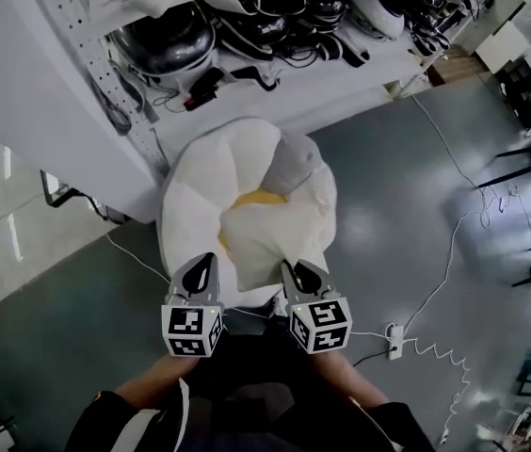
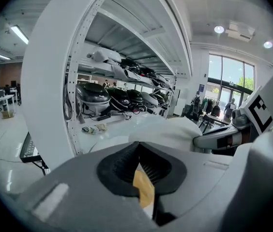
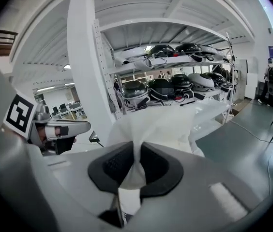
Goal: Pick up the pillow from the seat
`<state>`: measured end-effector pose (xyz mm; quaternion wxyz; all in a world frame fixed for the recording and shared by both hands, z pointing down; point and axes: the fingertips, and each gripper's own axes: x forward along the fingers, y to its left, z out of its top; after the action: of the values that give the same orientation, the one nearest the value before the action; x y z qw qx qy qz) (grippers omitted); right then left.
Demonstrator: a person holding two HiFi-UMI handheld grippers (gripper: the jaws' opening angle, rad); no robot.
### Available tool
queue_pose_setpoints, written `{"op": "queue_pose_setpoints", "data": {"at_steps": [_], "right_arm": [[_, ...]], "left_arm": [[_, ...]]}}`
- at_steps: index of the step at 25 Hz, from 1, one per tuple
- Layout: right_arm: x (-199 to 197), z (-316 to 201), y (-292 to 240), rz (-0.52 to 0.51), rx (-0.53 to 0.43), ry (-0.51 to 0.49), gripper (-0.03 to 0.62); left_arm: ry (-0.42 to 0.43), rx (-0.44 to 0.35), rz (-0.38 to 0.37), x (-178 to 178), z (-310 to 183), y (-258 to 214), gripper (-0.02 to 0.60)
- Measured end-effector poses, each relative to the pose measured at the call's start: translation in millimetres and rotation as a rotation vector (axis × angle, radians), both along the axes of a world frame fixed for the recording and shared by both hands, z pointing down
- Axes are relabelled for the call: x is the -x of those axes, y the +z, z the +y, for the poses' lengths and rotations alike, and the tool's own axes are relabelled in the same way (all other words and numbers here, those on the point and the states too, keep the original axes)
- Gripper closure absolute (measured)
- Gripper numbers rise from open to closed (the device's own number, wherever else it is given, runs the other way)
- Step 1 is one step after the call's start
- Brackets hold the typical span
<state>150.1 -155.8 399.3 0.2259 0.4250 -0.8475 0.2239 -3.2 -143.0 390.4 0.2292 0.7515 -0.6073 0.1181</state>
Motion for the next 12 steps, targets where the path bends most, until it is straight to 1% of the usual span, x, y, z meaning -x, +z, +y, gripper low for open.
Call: {"op": "queue_pose_setpoints", "data": {"at_steps": [3,7,12], "right_arm": [[-1,4,-18,-0.005,-0.035,0.022,0.549],[-2,7,-40,0.002,-0.078,0.027,0.549],[-5,12,-59,-0.002,-0.135,0.037,0.549]], "left_arm": [[0.010,-0.011,0.001,0,2,-8,0.578],[0.009,-0.034,0.015,1,3,-26,0.578],[0.042,-0.079,0.021,-10,6,-45,0.578]]}}
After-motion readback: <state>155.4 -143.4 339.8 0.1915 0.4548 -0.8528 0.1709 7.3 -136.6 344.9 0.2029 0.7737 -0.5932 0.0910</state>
